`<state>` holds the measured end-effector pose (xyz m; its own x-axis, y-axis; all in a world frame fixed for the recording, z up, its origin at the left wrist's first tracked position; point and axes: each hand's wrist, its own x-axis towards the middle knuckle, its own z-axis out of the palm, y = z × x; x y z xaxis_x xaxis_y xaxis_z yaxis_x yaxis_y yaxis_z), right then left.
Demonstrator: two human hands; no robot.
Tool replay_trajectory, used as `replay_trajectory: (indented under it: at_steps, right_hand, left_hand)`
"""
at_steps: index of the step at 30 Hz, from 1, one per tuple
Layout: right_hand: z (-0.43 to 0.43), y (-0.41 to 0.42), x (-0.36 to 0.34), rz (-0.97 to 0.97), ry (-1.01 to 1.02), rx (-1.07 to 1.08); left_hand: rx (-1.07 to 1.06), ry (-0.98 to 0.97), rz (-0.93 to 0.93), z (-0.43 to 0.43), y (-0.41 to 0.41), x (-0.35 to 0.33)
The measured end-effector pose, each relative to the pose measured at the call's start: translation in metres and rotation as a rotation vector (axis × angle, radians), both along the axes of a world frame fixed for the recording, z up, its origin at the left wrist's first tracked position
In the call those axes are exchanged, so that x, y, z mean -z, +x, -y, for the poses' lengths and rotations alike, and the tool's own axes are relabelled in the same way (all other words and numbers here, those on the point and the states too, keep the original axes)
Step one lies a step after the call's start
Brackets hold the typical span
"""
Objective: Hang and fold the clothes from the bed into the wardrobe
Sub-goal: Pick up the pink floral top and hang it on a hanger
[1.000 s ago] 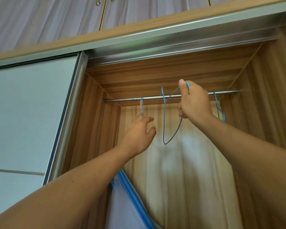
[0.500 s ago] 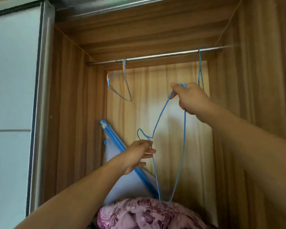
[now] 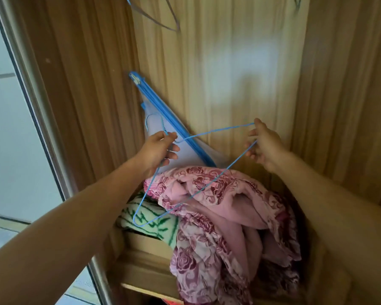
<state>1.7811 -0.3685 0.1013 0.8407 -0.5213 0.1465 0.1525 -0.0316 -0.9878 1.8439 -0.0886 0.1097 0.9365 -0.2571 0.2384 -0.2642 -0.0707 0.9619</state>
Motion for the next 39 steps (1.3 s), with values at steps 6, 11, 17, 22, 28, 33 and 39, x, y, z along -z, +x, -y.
replay_trajectory:
  at_steps: [6, 11, 17, 22, 28, 33, 39]
  right_hand:
    - [0.016, 0.011, 0.082, -0.069, -0.453, -0.048]
    - [0.049, 0.0, 0.124, -0.53, -0.99, -0.176]
    - [0.045, 0.007, 0.097, -0.35, -0.974, 0.187]
    - [0.0, 0.015, 0.031, -0.264, -1.052, 0.263]
    - [-0.038, 0.012, 0.008, -0.23, -0.738, -0.024]
    - [-0.01, 0.007, 0.018, -0.408, -0.675, -0.213]
    - [-0.01, 0.027, 0.065, -0.311, -1.059, -0.291]
  left_hand:
    - [0.007, 0.156, 0.028, 0.003, 0.014, 0.028]
    - [0.071, 0.394, 0.187, 0.004, 0.031, 0.04]
    - [0.168, 0.55, 0.335, 0.028, 0.034, 0.041]
    - [0.16, 0.502, 0.376, 0.067, 0.035, 0.037]
    - [0.228, 0.357, 0.413, 0.101, 0.045, 0.059]
    - [0.325, 0.183, 0.402, 0.101, 0.065, 0.08]
    - [0.529, 0.109, 0.249, 0.099, 0.073, 0.079]
